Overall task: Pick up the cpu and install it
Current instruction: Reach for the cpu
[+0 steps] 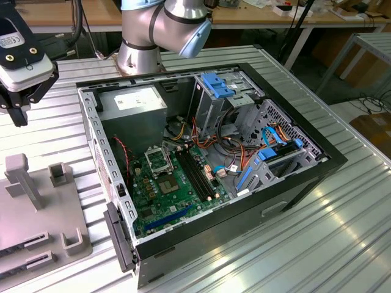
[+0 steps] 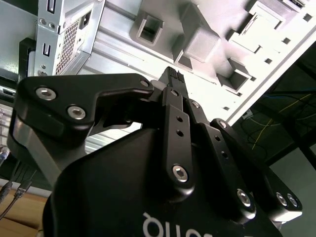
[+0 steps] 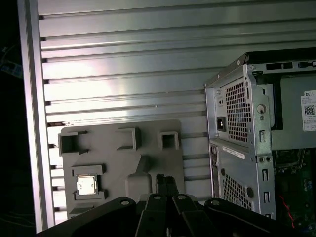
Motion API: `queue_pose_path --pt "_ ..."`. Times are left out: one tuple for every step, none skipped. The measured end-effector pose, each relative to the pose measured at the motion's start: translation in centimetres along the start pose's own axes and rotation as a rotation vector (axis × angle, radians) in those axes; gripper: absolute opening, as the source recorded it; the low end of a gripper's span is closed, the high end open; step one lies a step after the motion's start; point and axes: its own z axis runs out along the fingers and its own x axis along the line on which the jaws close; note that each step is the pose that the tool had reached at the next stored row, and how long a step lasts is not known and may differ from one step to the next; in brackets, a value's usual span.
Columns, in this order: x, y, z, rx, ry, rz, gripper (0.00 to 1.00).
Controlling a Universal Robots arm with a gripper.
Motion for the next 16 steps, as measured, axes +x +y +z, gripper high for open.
queue_pose_path --pt "0.0 0.0 0.0 -0.0001 0.0 0.0 0.11" --pt "0.0 0.0 0.0 -0.0001 0.0 0.0 0.11" --pt "0.0 0.0 0.0 -0.0001 0.0 0.0 0.11" --pt "0.01 0.0 0.0 -0.0001 0.0 0.0 0.11" --pt "0.04 -0.01 0.0 0.0 0.0 0.0 0.11" --pt "0.08 0.0 0.0 -0.0001 -0.0001 0.0 0.11" --pt "0.13 -0.01 0.0 -0.0002 -0.0001 0.0 0.11" --pt "0.2 -0.02 0.01 0.0 -0.0001 0.0 0.11" --pt "0.27 -0.02 0.01 0.0 -0.0001 0.0 0.11" --pt "0.45 -0.04 0.01 0.0 0.0 0.0 0.11" --pt "0.65 -0.05 0.01 -0.0001 0.0 0.0 0.11" --pt "0.81 -0.06 0.01 -0.0001 0.0 0.0 0.11" --pt "0.98 -0.08 0.01 -0.0001 -0.0001 0.0 0.11" --pt "1.13 -0.1 0.01 -0.0001 0.0 0.0 0.11" --pt "1.3 -0.17 0.01 -0.0001 0.0 0.0 0.11" --pt "1.43 -0.27 0.01 -0.0001 0.0 0.0 0.11"
